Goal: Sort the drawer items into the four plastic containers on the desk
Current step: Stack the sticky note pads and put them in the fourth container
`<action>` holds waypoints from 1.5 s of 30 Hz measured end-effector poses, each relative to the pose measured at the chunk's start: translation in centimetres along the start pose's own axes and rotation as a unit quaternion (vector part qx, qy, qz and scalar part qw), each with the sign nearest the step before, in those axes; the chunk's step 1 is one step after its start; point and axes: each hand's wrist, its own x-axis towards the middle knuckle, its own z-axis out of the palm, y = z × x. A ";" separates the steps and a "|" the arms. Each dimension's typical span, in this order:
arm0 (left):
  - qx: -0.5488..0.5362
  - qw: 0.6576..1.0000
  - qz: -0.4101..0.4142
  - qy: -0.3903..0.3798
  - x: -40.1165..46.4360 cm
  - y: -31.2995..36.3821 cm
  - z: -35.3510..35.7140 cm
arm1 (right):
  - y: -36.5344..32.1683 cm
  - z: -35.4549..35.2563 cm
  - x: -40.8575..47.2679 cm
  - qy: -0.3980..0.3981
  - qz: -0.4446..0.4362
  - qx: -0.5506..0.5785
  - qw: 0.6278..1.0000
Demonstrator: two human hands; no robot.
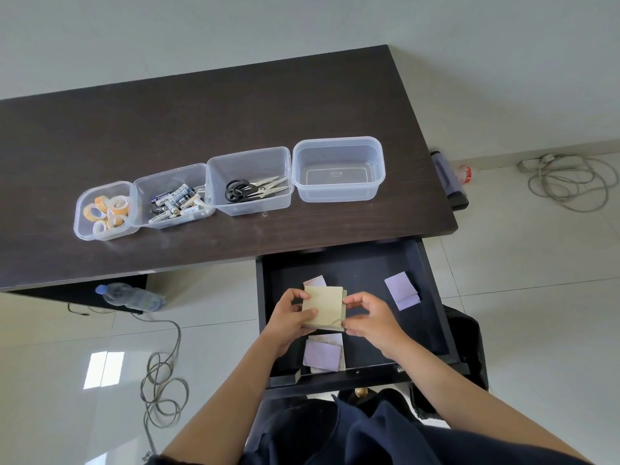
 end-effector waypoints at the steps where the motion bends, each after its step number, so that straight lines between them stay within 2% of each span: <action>1: -0.006 1.000 -0.002 -0.007 -0.1 0.0 0.0 | 0.0 0.1 0.0 0.000 -0.001 -0.001 1.000; 15: 0.012 1.000 0.002 -0.004 -0.6 0.3 0.0 | -0.1 1.1 -0.5 -0.003 0.011 0.020 1.000; 21: -0.031 0.999 -0.010 -0.012 -1.1 0.2 -0.2 | 0.1 1.0 0.0 -0.014 0.012 0.037 0.999; 26: -0.040 0.999 -0.009 0.028 -1.6 -0.7 -0.8 | 0.8 1.2 0.9 -0.028 0.033 0.037 0.998; 30: -0.054 0.996 -0.016 0.062 -2.3 -1.7 -2.1 | 3.6 1.4 2.1 -0.001 0.028 -0.135 0.990; 35: -0.028 0.996 -0.012 0.081 -3.0 -2.7 -3.4 | 6.9 1.6 3.0 -0.017 0.000 -0.352 0.936; 41: -0.049 0.994 -0.012 0.095 -3.8 -3.3 -4.5 | 7.2 1.9 3.9 -0.078 -0.032 -0.468 0.880; 45: -0.047 0.994 -0.020 0.097 -3.9 -3.5 -4.8 | 6.9 2.1 4.1 -0.088 -0.020 -0.459 0.884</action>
